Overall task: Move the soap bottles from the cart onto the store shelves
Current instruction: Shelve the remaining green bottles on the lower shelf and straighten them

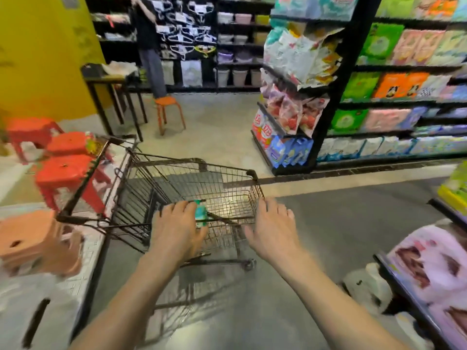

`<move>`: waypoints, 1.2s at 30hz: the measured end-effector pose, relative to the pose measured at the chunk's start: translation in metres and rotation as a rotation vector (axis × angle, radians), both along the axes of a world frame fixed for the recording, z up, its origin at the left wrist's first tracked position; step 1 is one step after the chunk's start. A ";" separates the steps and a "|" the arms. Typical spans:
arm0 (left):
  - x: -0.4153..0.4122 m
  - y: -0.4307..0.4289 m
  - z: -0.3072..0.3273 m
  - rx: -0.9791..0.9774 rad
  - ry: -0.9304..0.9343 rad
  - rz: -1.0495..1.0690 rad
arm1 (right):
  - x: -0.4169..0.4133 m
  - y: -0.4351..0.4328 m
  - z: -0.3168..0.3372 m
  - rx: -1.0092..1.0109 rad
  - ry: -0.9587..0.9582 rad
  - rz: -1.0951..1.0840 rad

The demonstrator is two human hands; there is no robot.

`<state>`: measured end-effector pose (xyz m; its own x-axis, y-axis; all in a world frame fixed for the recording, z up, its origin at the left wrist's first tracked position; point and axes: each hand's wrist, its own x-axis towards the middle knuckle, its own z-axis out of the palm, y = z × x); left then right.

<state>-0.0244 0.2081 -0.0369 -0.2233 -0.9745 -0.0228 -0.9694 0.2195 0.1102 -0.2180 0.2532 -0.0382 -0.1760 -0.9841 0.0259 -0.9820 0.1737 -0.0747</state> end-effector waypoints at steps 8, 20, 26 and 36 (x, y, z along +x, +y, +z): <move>0.072 -0.042 -0.023 0.065 0.052 0.125 | 0.065 -0.065 -0.018 0.058 -0.002 0.127; 0.049 -0.176 -0.040 0.132 -0.035 0.209 | 0.046 -0.213 -0.062 0.123 -0.126 0.231; 0.026 -0.252 -0.044 0.168 -0.070 0.232 | 0.028 -0.295 -0.081 0.219 -0.152 0.274; 0.029 -0.343 -0.097 0.280 -0.064 0.195 | 0.044 -0.390 -0.118 0.386 -0.107 0.267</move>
